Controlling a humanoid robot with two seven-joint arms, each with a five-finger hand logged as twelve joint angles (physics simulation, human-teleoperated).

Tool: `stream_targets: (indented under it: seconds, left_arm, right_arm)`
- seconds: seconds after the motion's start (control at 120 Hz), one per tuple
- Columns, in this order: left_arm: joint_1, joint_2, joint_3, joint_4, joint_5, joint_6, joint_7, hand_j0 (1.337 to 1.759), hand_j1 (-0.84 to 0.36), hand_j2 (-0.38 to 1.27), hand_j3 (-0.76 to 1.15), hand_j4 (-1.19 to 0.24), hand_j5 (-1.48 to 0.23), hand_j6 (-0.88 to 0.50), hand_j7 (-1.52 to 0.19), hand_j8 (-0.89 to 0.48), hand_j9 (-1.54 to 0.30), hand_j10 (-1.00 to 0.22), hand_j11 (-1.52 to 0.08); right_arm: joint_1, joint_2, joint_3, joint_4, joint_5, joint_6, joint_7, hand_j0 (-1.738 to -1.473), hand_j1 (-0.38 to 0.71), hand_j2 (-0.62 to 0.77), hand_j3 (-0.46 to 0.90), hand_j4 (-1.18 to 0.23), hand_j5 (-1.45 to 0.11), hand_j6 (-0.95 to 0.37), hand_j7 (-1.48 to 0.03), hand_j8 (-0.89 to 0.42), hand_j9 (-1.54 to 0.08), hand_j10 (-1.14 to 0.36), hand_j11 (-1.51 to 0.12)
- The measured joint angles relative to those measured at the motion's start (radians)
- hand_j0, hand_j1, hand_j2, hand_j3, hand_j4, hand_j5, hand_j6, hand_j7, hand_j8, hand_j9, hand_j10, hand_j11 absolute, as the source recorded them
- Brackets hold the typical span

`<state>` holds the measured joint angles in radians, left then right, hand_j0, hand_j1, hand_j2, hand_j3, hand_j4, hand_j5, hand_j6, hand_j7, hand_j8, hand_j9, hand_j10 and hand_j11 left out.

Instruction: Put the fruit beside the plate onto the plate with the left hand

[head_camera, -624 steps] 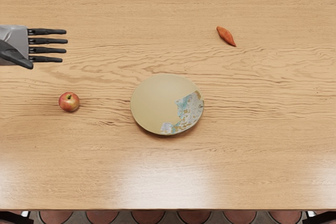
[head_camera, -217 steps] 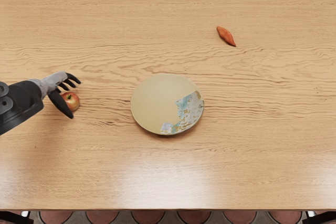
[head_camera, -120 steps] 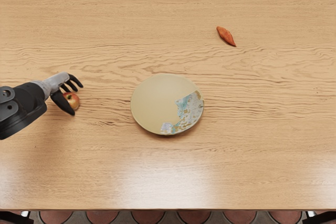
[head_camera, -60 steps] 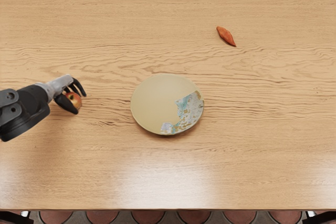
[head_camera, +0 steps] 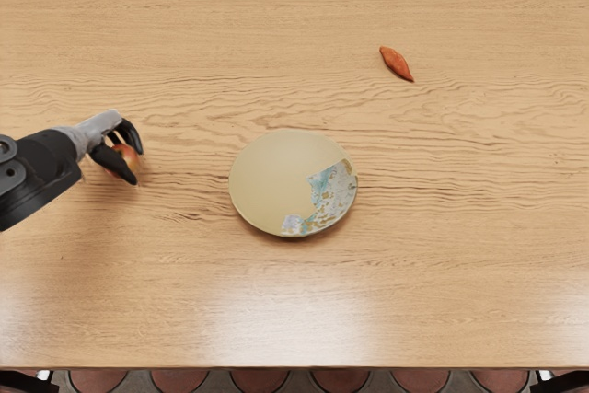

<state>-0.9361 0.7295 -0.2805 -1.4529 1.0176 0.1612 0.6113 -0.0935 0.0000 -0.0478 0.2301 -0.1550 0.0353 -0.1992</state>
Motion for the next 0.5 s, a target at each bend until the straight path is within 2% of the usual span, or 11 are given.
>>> stream_targets:
  seconds: [0.067, 0.375, 0.467, 0.5]
  left_arm:
    - [-0.004, 0.002, -0.024, 0.002, 0.001, 0.000, 0.000, 1.646, -0.31, 0.34, 0.00, -0.81, -1.21, -0.38, -1.18, -0.25, -1.15, -0.45, -1.15]
    - [-0.018, -0.014, -0.147, 0.003, -0.004, -0.003, -0.001, 1.645, -0.32, 0.36, 0.00, -0.80, -1.28, -0.35, -1.19, -0.24, -1.20, -0.44, -1.18]
    - [-0.021, -0.049, -0.160, 0.002, -0.003, -0.003, 0.000, 1.645, -0.34, 0.47, 0.00, -0.80, -1.27, -0.36, -1.18, -0.23, -1.19, -0.43, -1.17]
    - [-0.025, -0.062, -0.163, 0.001, -0.003, -0.003, 0.000, 1.645, -0.32, 0.42, 0.00, -0.80, -1.27, -0.37, -1.18, -0.24, -1.19, -0.44, -1.17]
  right_arm:
    - [0.000, 0.000, 0.000, 0.000, 0.000, 0.000, 0.000, -1.658, -0.32, 0.00, 0.00, -0.02, -0.03, -0.02, -0.03, -0.02, -0.03, -0.02, -0.03]
    - [0.000, 0.000, 0.000, 0.000, 0.000, 0.000, 0.000, -1.658, -0.32, 0.00, 0.00, -0.02, -0.03, -0.02, -0.03, -0.02, -0.03, -0.02, -0.03]
    - [0.000, 0.000, 0.000, 0.000, 0.000, 0.000, 0.000, -1.658, -0.32, 0.00, 0.00, -0.02, -0.03, -0.02, -0.03, -0.02, -0.03, -0.02, -0.03]
    - [0.000, 0.000, 0.000, 0.000, 0.000, 0.000, 0.000, -1.658, -0.32, 0.00, 0.00, -0.02, -0.03, -0.02, -0.03, -0.02, -0.03, -0.02, -0.03]
